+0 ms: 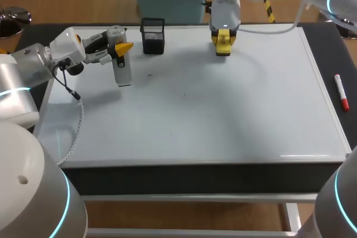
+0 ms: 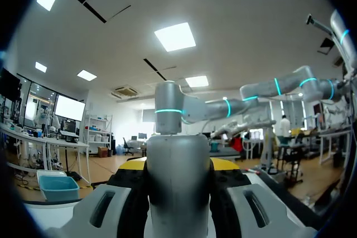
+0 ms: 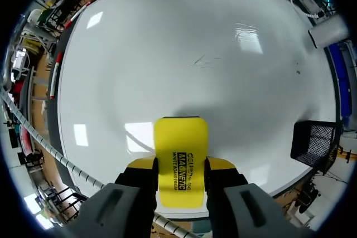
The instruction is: Pick up the inspection probe, press it on each red-marked spot on the whiteboard one by one, put down the probe, pick up the eraser, and wipe off all the red marks.
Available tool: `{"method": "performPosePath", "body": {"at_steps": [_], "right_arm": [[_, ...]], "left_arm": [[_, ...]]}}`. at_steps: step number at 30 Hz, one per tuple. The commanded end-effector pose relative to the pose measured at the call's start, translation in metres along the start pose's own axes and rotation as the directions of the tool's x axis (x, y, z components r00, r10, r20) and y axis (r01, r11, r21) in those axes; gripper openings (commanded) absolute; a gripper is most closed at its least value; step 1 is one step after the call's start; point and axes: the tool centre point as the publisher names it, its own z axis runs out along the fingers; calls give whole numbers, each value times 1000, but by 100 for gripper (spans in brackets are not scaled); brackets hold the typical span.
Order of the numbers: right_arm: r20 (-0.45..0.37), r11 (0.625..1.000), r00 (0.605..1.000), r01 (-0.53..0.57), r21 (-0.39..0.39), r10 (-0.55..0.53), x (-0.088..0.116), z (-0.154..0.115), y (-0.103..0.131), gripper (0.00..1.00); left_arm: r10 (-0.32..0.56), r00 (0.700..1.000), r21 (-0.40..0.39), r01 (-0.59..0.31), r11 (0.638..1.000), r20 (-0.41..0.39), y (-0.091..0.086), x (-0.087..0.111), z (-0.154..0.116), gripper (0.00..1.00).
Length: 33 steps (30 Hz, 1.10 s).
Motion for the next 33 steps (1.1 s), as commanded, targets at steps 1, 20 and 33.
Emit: {"method": "performPosePath", "body": {"at_steps": [1,20,33], "right_arm": [[-2,1000,1000,2,-6,-2,3,4,-6,0],[-19,1000,999,27,-3,-27,7,18,-11,0],[-7,1000,1000,9,-1,-9,14,16,-15,100]], "left_arm": [[0,1000,2,0,1000,-1,0,-1,1,0],[0,1000,2,0,1000,-1,0,-1,1,0],[0,1000,2,0,1000,-1,0,-1,1,0]]}}
